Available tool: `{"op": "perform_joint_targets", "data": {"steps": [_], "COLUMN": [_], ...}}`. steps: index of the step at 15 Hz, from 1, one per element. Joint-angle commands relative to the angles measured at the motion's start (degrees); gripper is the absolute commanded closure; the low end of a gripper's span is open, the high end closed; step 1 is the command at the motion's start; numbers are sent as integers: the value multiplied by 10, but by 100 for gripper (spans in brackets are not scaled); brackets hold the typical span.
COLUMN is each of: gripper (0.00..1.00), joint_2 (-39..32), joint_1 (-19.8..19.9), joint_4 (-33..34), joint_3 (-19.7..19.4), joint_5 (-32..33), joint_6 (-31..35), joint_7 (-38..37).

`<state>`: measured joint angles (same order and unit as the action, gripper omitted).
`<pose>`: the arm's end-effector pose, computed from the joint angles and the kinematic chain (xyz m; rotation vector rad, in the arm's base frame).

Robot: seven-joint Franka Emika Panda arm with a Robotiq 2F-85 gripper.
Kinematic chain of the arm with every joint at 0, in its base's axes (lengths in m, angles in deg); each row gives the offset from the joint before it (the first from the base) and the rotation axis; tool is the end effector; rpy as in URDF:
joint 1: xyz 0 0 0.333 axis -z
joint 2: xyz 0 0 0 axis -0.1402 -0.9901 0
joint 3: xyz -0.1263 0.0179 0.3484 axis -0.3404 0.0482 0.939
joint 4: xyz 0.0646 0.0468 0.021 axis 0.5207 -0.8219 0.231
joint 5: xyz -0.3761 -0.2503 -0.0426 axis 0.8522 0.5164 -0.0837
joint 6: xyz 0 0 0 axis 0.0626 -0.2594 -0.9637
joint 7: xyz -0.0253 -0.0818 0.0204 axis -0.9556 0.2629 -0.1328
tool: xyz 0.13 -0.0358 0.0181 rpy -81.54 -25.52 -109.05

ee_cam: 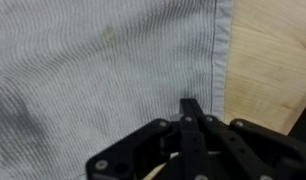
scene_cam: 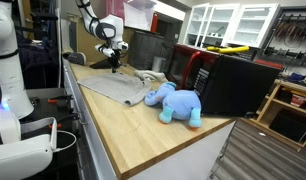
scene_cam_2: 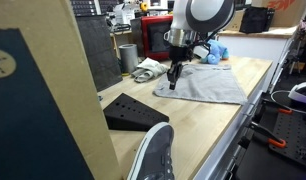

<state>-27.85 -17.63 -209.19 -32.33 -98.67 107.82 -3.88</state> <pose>0.5212 0.1807 0.2400 -2.9728 -0.4925 -0.2179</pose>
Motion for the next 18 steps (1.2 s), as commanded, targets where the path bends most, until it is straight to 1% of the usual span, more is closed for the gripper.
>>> {"op": "perform_joint_targets", "data": {"steps": [1, 4, 8, 14, 16, 18], "gripper": [100, 100, 100, 100, 100, 100], "joint_2": [-24, -25, -11, -3, 5, 23], "joint_1": [-1, -1, -3, -5, -1, 1], "joint_4": [6, -1, -19, -17, -16, -16], "joint_3": [6, 17, 46, 81, 93, 96], "joint_5": [15, 7, -17, -41, -65, -85], "joint_6": [31, 33, 16, 3, -12, -43], "joint_7": [-21, -13, 1, 8, 21, 23]}}
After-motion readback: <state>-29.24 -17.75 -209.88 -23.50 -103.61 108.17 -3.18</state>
